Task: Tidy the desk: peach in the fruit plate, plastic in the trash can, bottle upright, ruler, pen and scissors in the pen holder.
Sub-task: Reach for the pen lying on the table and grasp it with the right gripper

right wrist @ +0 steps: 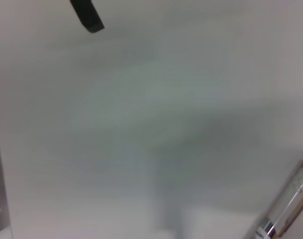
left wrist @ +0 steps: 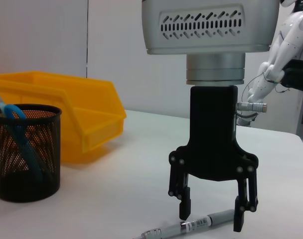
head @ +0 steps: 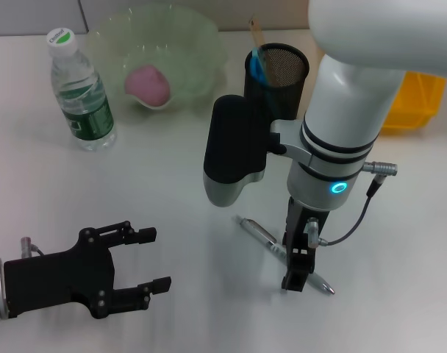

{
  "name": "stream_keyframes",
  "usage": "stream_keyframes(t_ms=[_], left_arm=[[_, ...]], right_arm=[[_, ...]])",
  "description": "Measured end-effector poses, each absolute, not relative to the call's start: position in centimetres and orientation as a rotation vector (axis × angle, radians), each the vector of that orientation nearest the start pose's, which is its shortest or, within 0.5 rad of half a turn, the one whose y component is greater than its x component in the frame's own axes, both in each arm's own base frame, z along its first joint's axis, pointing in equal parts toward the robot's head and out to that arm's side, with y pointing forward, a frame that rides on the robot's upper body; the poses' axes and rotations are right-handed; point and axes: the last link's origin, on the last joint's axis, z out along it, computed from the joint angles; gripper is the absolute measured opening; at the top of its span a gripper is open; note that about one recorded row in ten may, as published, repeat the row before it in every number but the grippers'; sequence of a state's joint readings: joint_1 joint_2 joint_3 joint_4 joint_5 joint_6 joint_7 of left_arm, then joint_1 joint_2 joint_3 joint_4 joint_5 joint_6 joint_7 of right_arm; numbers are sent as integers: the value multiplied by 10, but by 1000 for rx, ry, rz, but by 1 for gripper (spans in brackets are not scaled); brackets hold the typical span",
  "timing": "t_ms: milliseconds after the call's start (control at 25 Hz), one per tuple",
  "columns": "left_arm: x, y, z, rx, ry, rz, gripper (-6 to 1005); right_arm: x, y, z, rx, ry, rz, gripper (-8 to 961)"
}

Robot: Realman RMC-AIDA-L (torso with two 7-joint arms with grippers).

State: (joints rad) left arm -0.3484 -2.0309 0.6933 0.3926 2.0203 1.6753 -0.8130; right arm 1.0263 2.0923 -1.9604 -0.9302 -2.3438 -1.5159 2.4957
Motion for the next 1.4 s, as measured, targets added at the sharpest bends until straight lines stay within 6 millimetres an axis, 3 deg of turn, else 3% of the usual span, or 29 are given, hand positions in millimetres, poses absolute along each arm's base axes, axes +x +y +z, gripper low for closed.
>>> stream_keyframes(t_ms=[1400], left_arm=[[-319,237,-25,-2794,-314,-755,754]], right_arm=[[120,321,-114,-2968,213,-1156,708]])
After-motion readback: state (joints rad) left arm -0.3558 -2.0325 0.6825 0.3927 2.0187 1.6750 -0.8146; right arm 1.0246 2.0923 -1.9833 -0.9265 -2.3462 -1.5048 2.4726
